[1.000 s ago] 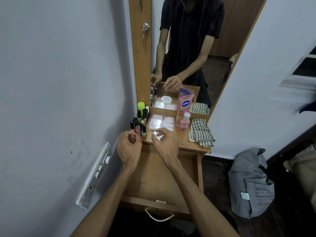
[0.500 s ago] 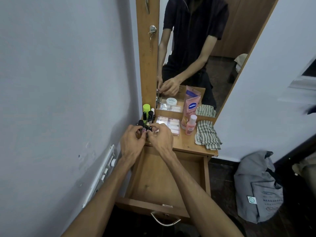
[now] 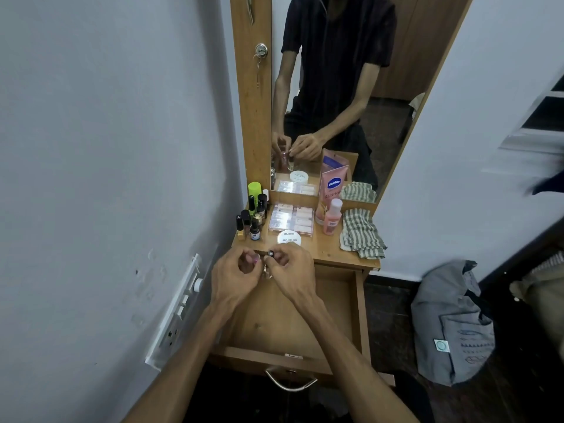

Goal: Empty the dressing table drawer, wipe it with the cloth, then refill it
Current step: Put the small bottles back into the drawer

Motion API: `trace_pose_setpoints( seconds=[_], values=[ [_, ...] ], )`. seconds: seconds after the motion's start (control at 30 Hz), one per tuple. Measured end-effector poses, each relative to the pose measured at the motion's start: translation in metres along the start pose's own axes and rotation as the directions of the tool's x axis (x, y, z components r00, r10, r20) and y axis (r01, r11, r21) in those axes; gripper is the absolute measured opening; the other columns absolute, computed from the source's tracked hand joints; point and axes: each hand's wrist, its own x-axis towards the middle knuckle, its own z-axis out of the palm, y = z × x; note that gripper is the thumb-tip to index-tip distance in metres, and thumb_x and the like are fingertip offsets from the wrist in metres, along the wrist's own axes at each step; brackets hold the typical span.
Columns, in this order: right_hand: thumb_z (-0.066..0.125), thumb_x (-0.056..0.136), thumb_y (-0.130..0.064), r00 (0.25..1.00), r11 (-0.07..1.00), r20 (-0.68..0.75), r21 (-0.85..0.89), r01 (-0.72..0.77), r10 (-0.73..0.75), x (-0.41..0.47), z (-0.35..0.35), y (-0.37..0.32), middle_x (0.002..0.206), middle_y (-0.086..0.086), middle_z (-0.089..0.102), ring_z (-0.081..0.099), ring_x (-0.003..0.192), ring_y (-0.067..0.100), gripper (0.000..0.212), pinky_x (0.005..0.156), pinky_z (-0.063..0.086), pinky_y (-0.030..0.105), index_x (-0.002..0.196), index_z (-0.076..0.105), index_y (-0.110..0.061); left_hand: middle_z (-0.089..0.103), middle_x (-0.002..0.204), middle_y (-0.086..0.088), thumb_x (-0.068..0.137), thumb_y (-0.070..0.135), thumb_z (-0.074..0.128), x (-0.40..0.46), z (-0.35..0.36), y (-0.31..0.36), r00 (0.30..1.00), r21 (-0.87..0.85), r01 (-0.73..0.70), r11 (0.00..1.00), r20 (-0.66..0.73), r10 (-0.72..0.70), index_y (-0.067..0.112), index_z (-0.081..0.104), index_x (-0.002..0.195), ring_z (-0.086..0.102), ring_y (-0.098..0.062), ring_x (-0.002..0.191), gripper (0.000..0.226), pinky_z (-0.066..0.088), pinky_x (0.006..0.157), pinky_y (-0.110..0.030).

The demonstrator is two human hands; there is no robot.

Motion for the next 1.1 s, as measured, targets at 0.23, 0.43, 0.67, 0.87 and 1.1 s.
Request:
trace_pose_setpoints(
  seconds=[0.23, 0.43, 0.67, 0.87, 1.1],
  values=[
    [0.075, 0.084, -0.024, 0.992, 0.996, 0.096, -0.052, -0.078, 0.082, -0.015, 0.022, 0.022, 0.096, -0.002, 0.073, 0.068, 0.080, 0.011, 0.021, 0.078, 0.059, 0.035, 0.104, 0.079, -0.019, 0.067, 0.083, 0.017, 0.081, 0.035, 0.073, -0.007, 0.017, -0.022, 0.984, 0.206, 0.058, 0.977, 0.156, -0.091, 0.032, 0.064, 0.083, 0.061, -0.005, 0.074, 0.010, 0.039, 0.060, -0.016],
    [0.069, 0.088, -0.022, 0.987, 0.982, 0.101, -0.160, -0.104, 0.122, -0.009, 0.047, 0.028, 0.100, 0.002, 0.070, 0.068, 0.089, 0.025, 0.014, 0.078, 0.056, 0.036, 0.101, 0.077, -0.020, 0.066, 0.095, 0.008, 0.089, 0.035, 0.069, 0.008, 0.031, -0.036, 0.971, 0.295, 0.063, 0.953, 0.202, -0.126, 0.028, 0.071, 0.093, 0.064, -0.015, 0.086, 0.009, 0.052, 0.073, -0.031],
    [0.062, 0.092, -0.022, 0.988, 0.973, 0.081, -0.204, -0.111, 0.130, 0.003, 0.070, 0.031, 0.104, 0.006, 0.071, 0.068, 0.095, 0.029, 0.019, 0.081, 0.054, 0.038, 0.106, 0.075, -0.018, 0.068, 0.099, 0.001, 0.095, 0.029, 0.062, 0.017, 0.042, -0.046, 0.978, 0.325, 0.042, 0.945, 0.180, -0.105, 0.019, 0.070, 0.099, 0.066, -0.022, 0.087, 0.013, 0.051, 0.073, -0.035],
    [0.059, 0.094, -0.020, 0.992, 0.969, 0.057, -0.224, -0.101, 0.117, 0.006, 0.077, 0.036, 0.112, 0.006, 0.073, 0.068, 0.100, 0.027, 0.025, 0.085, 0.051, 0.034, 0.115, 0.072, -0.017, 0.071, 0.109, -0.002, 0.097, 0.027, 0.061, 0.021, 0.044, -0.047, 0.979, 0.320, 0.061, 0.946, 0.166, -0.119, 0.018, 0.071, 0.110, 0.067, -0.024, 0.094, 0.019, 0.053, 0.079, -0.036],
    [0.062, 0.091, -0.017, 0.992, 0.973, 0.070, -0.213, -0.087, 0.104, 0.005, 0.076, 0.036, 0.111, 0.004, 0.074, 0.069, 0.099, 0.026, 0.028, 0.086, 0.052, 0.033, 0.117, 0.072, -0.019, 0.070, 0.110, -0.003, 0.094, 0.026, 0.064, 0.019, 0.044, -0.047, 0.978, 0.306, 0.073, 0.949, 0.165, -0.128, 0.017, 0.070, 0.111, 0.068, -0.024, 0.095, 0.020, 0.054, 0.080, -0.037]
  ],
)
